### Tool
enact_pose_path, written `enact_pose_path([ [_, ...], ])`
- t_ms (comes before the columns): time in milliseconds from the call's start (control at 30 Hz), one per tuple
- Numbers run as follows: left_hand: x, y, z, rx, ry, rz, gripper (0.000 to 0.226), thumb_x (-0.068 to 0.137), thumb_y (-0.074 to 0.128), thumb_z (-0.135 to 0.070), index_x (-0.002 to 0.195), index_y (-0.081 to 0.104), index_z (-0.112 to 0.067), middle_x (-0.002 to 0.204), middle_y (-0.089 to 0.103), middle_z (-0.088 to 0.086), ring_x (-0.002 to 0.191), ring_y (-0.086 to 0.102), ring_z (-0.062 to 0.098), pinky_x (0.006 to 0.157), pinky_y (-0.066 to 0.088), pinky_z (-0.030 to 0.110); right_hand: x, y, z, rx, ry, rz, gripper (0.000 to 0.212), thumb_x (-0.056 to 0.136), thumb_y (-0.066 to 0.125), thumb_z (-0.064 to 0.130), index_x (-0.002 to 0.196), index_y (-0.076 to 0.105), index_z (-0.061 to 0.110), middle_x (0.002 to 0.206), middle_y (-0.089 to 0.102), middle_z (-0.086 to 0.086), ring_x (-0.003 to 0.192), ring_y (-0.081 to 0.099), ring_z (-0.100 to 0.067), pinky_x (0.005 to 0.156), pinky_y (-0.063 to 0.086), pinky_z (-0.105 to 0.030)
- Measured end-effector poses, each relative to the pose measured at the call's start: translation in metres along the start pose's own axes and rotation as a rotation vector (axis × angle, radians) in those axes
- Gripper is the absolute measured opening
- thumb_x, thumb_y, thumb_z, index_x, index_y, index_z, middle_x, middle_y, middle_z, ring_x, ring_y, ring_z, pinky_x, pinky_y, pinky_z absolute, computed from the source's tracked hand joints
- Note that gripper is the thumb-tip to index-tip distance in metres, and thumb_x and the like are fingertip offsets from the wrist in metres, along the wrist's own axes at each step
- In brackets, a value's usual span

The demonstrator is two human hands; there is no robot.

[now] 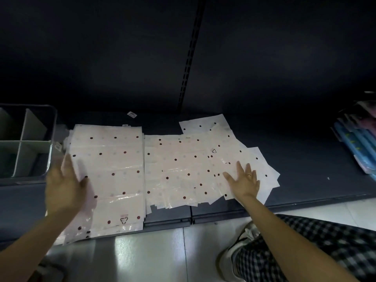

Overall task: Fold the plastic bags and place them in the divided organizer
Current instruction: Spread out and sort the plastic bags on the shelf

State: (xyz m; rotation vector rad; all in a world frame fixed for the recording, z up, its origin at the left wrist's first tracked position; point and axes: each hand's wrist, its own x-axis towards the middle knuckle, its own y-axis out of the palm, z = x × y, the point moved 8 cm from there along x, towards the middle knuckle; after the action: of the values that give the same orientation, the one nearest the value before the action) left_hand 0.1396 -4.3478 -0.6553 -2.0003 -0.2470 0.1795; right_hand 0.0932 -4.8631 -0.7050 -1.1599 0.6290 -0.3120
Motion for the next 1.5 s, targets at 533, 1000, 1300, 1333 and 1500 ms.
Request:
enact_pose_path([
  [533, -0.025, 0.054, -0.056, -0.003, 0.323, 0.307, 0.058, 0.096, 0.049, -0.027, 0.148, 0.026, -0.015, 0.155, 0.022, 0.008, 0.144, 0.015, 0.028, 0.117, 0.013, 0.043, -0.034, -0.036, 0.085, 1.254, -0.307, 0.174, 0.039, 0.092, 0.040, -0.012, 0.108, 0.069, 0.008, 0.110, 0.068, -0.004, 0.108, 0.060, -0.006, 0.105, 0.041, -0.024],
  [1000, -0.060, 0.079, -0.139, -0.844, -0.135, 0.590, 0.076, 0.081, 0.066, 0.008, 0.139, 0.036, -0.032, 0.096, 0.061, 0.010, 0.071, 0.061, 0.025, 0.073, 0.054, 0.037, -0.061, 0.028, 0.153, 0.075, -0.854, 0.315, 0.042, 0.090, 0.048, 0.054, 0.131, 0.049, 0.044, 0.151, 0.029, 0.015, 0.143, 0.007, -0.006, 0.116, -0.002, -0.031],
  [1300, -0.048, 0.072, -0.138, -0.336, 0.265, 0.340, 0.041, 0.089, 0.047, 0.007, 0.120, 0.063, -0.016, 0.100, 0.050, 0.007, 0.088, 0.058, 0.025, 0.076, 0.043, 0.024, 0.001, 0.001, 0.029, -0.133, -0.292, 0.068, 0.066, 0.095, 0.040, 0.051, 0.150, 0.012, 0.029, 0.159, 0.007, 0.006, 0.146, 0.001, -0.018, 0.119, 0.002, -0.040],
  [1333, -0.053, 0.075, -0.141, -0.245, 0.354, 0.374, 0.037, 0.091, 0.049, 0.000, 0.119, 0.064, -0.019, 0.104, 0.050, 0.006, 0.093, 0.056, 0.026, 0.077, 0.044, 0.027, 0.002, 0.003, 0.020, -0.153, -0.285, 0.077, 0.063, 0.094, 0.039, 0.054, 0.149, 0.015, 0.032, 0.159, 0.006, 0.007, 0.146, 0.000, -0.018, 0.119, 0.001, -0.040],
  [1500, -0.075, 0.073, -0.163, 0.216, 0.757, 0.256, 0.022, 0.078, 0.074, -0.031, 0.097, 0.072, -0.018, 0.114, 0.064, 0.004, 0.094, 0.058, 0.031, 0.075, 0.047, 0.040, 0.004, -0.021, 0.013, 0.107, -0.248, -0.160, 0.034, 0.093, 0.054, 0.035, 0.123, 0.061, 0.021, 0.141, 0.048, 0.003, 0.130, 0.037, -0.021, 0.107, 0.033, -0.041],
])
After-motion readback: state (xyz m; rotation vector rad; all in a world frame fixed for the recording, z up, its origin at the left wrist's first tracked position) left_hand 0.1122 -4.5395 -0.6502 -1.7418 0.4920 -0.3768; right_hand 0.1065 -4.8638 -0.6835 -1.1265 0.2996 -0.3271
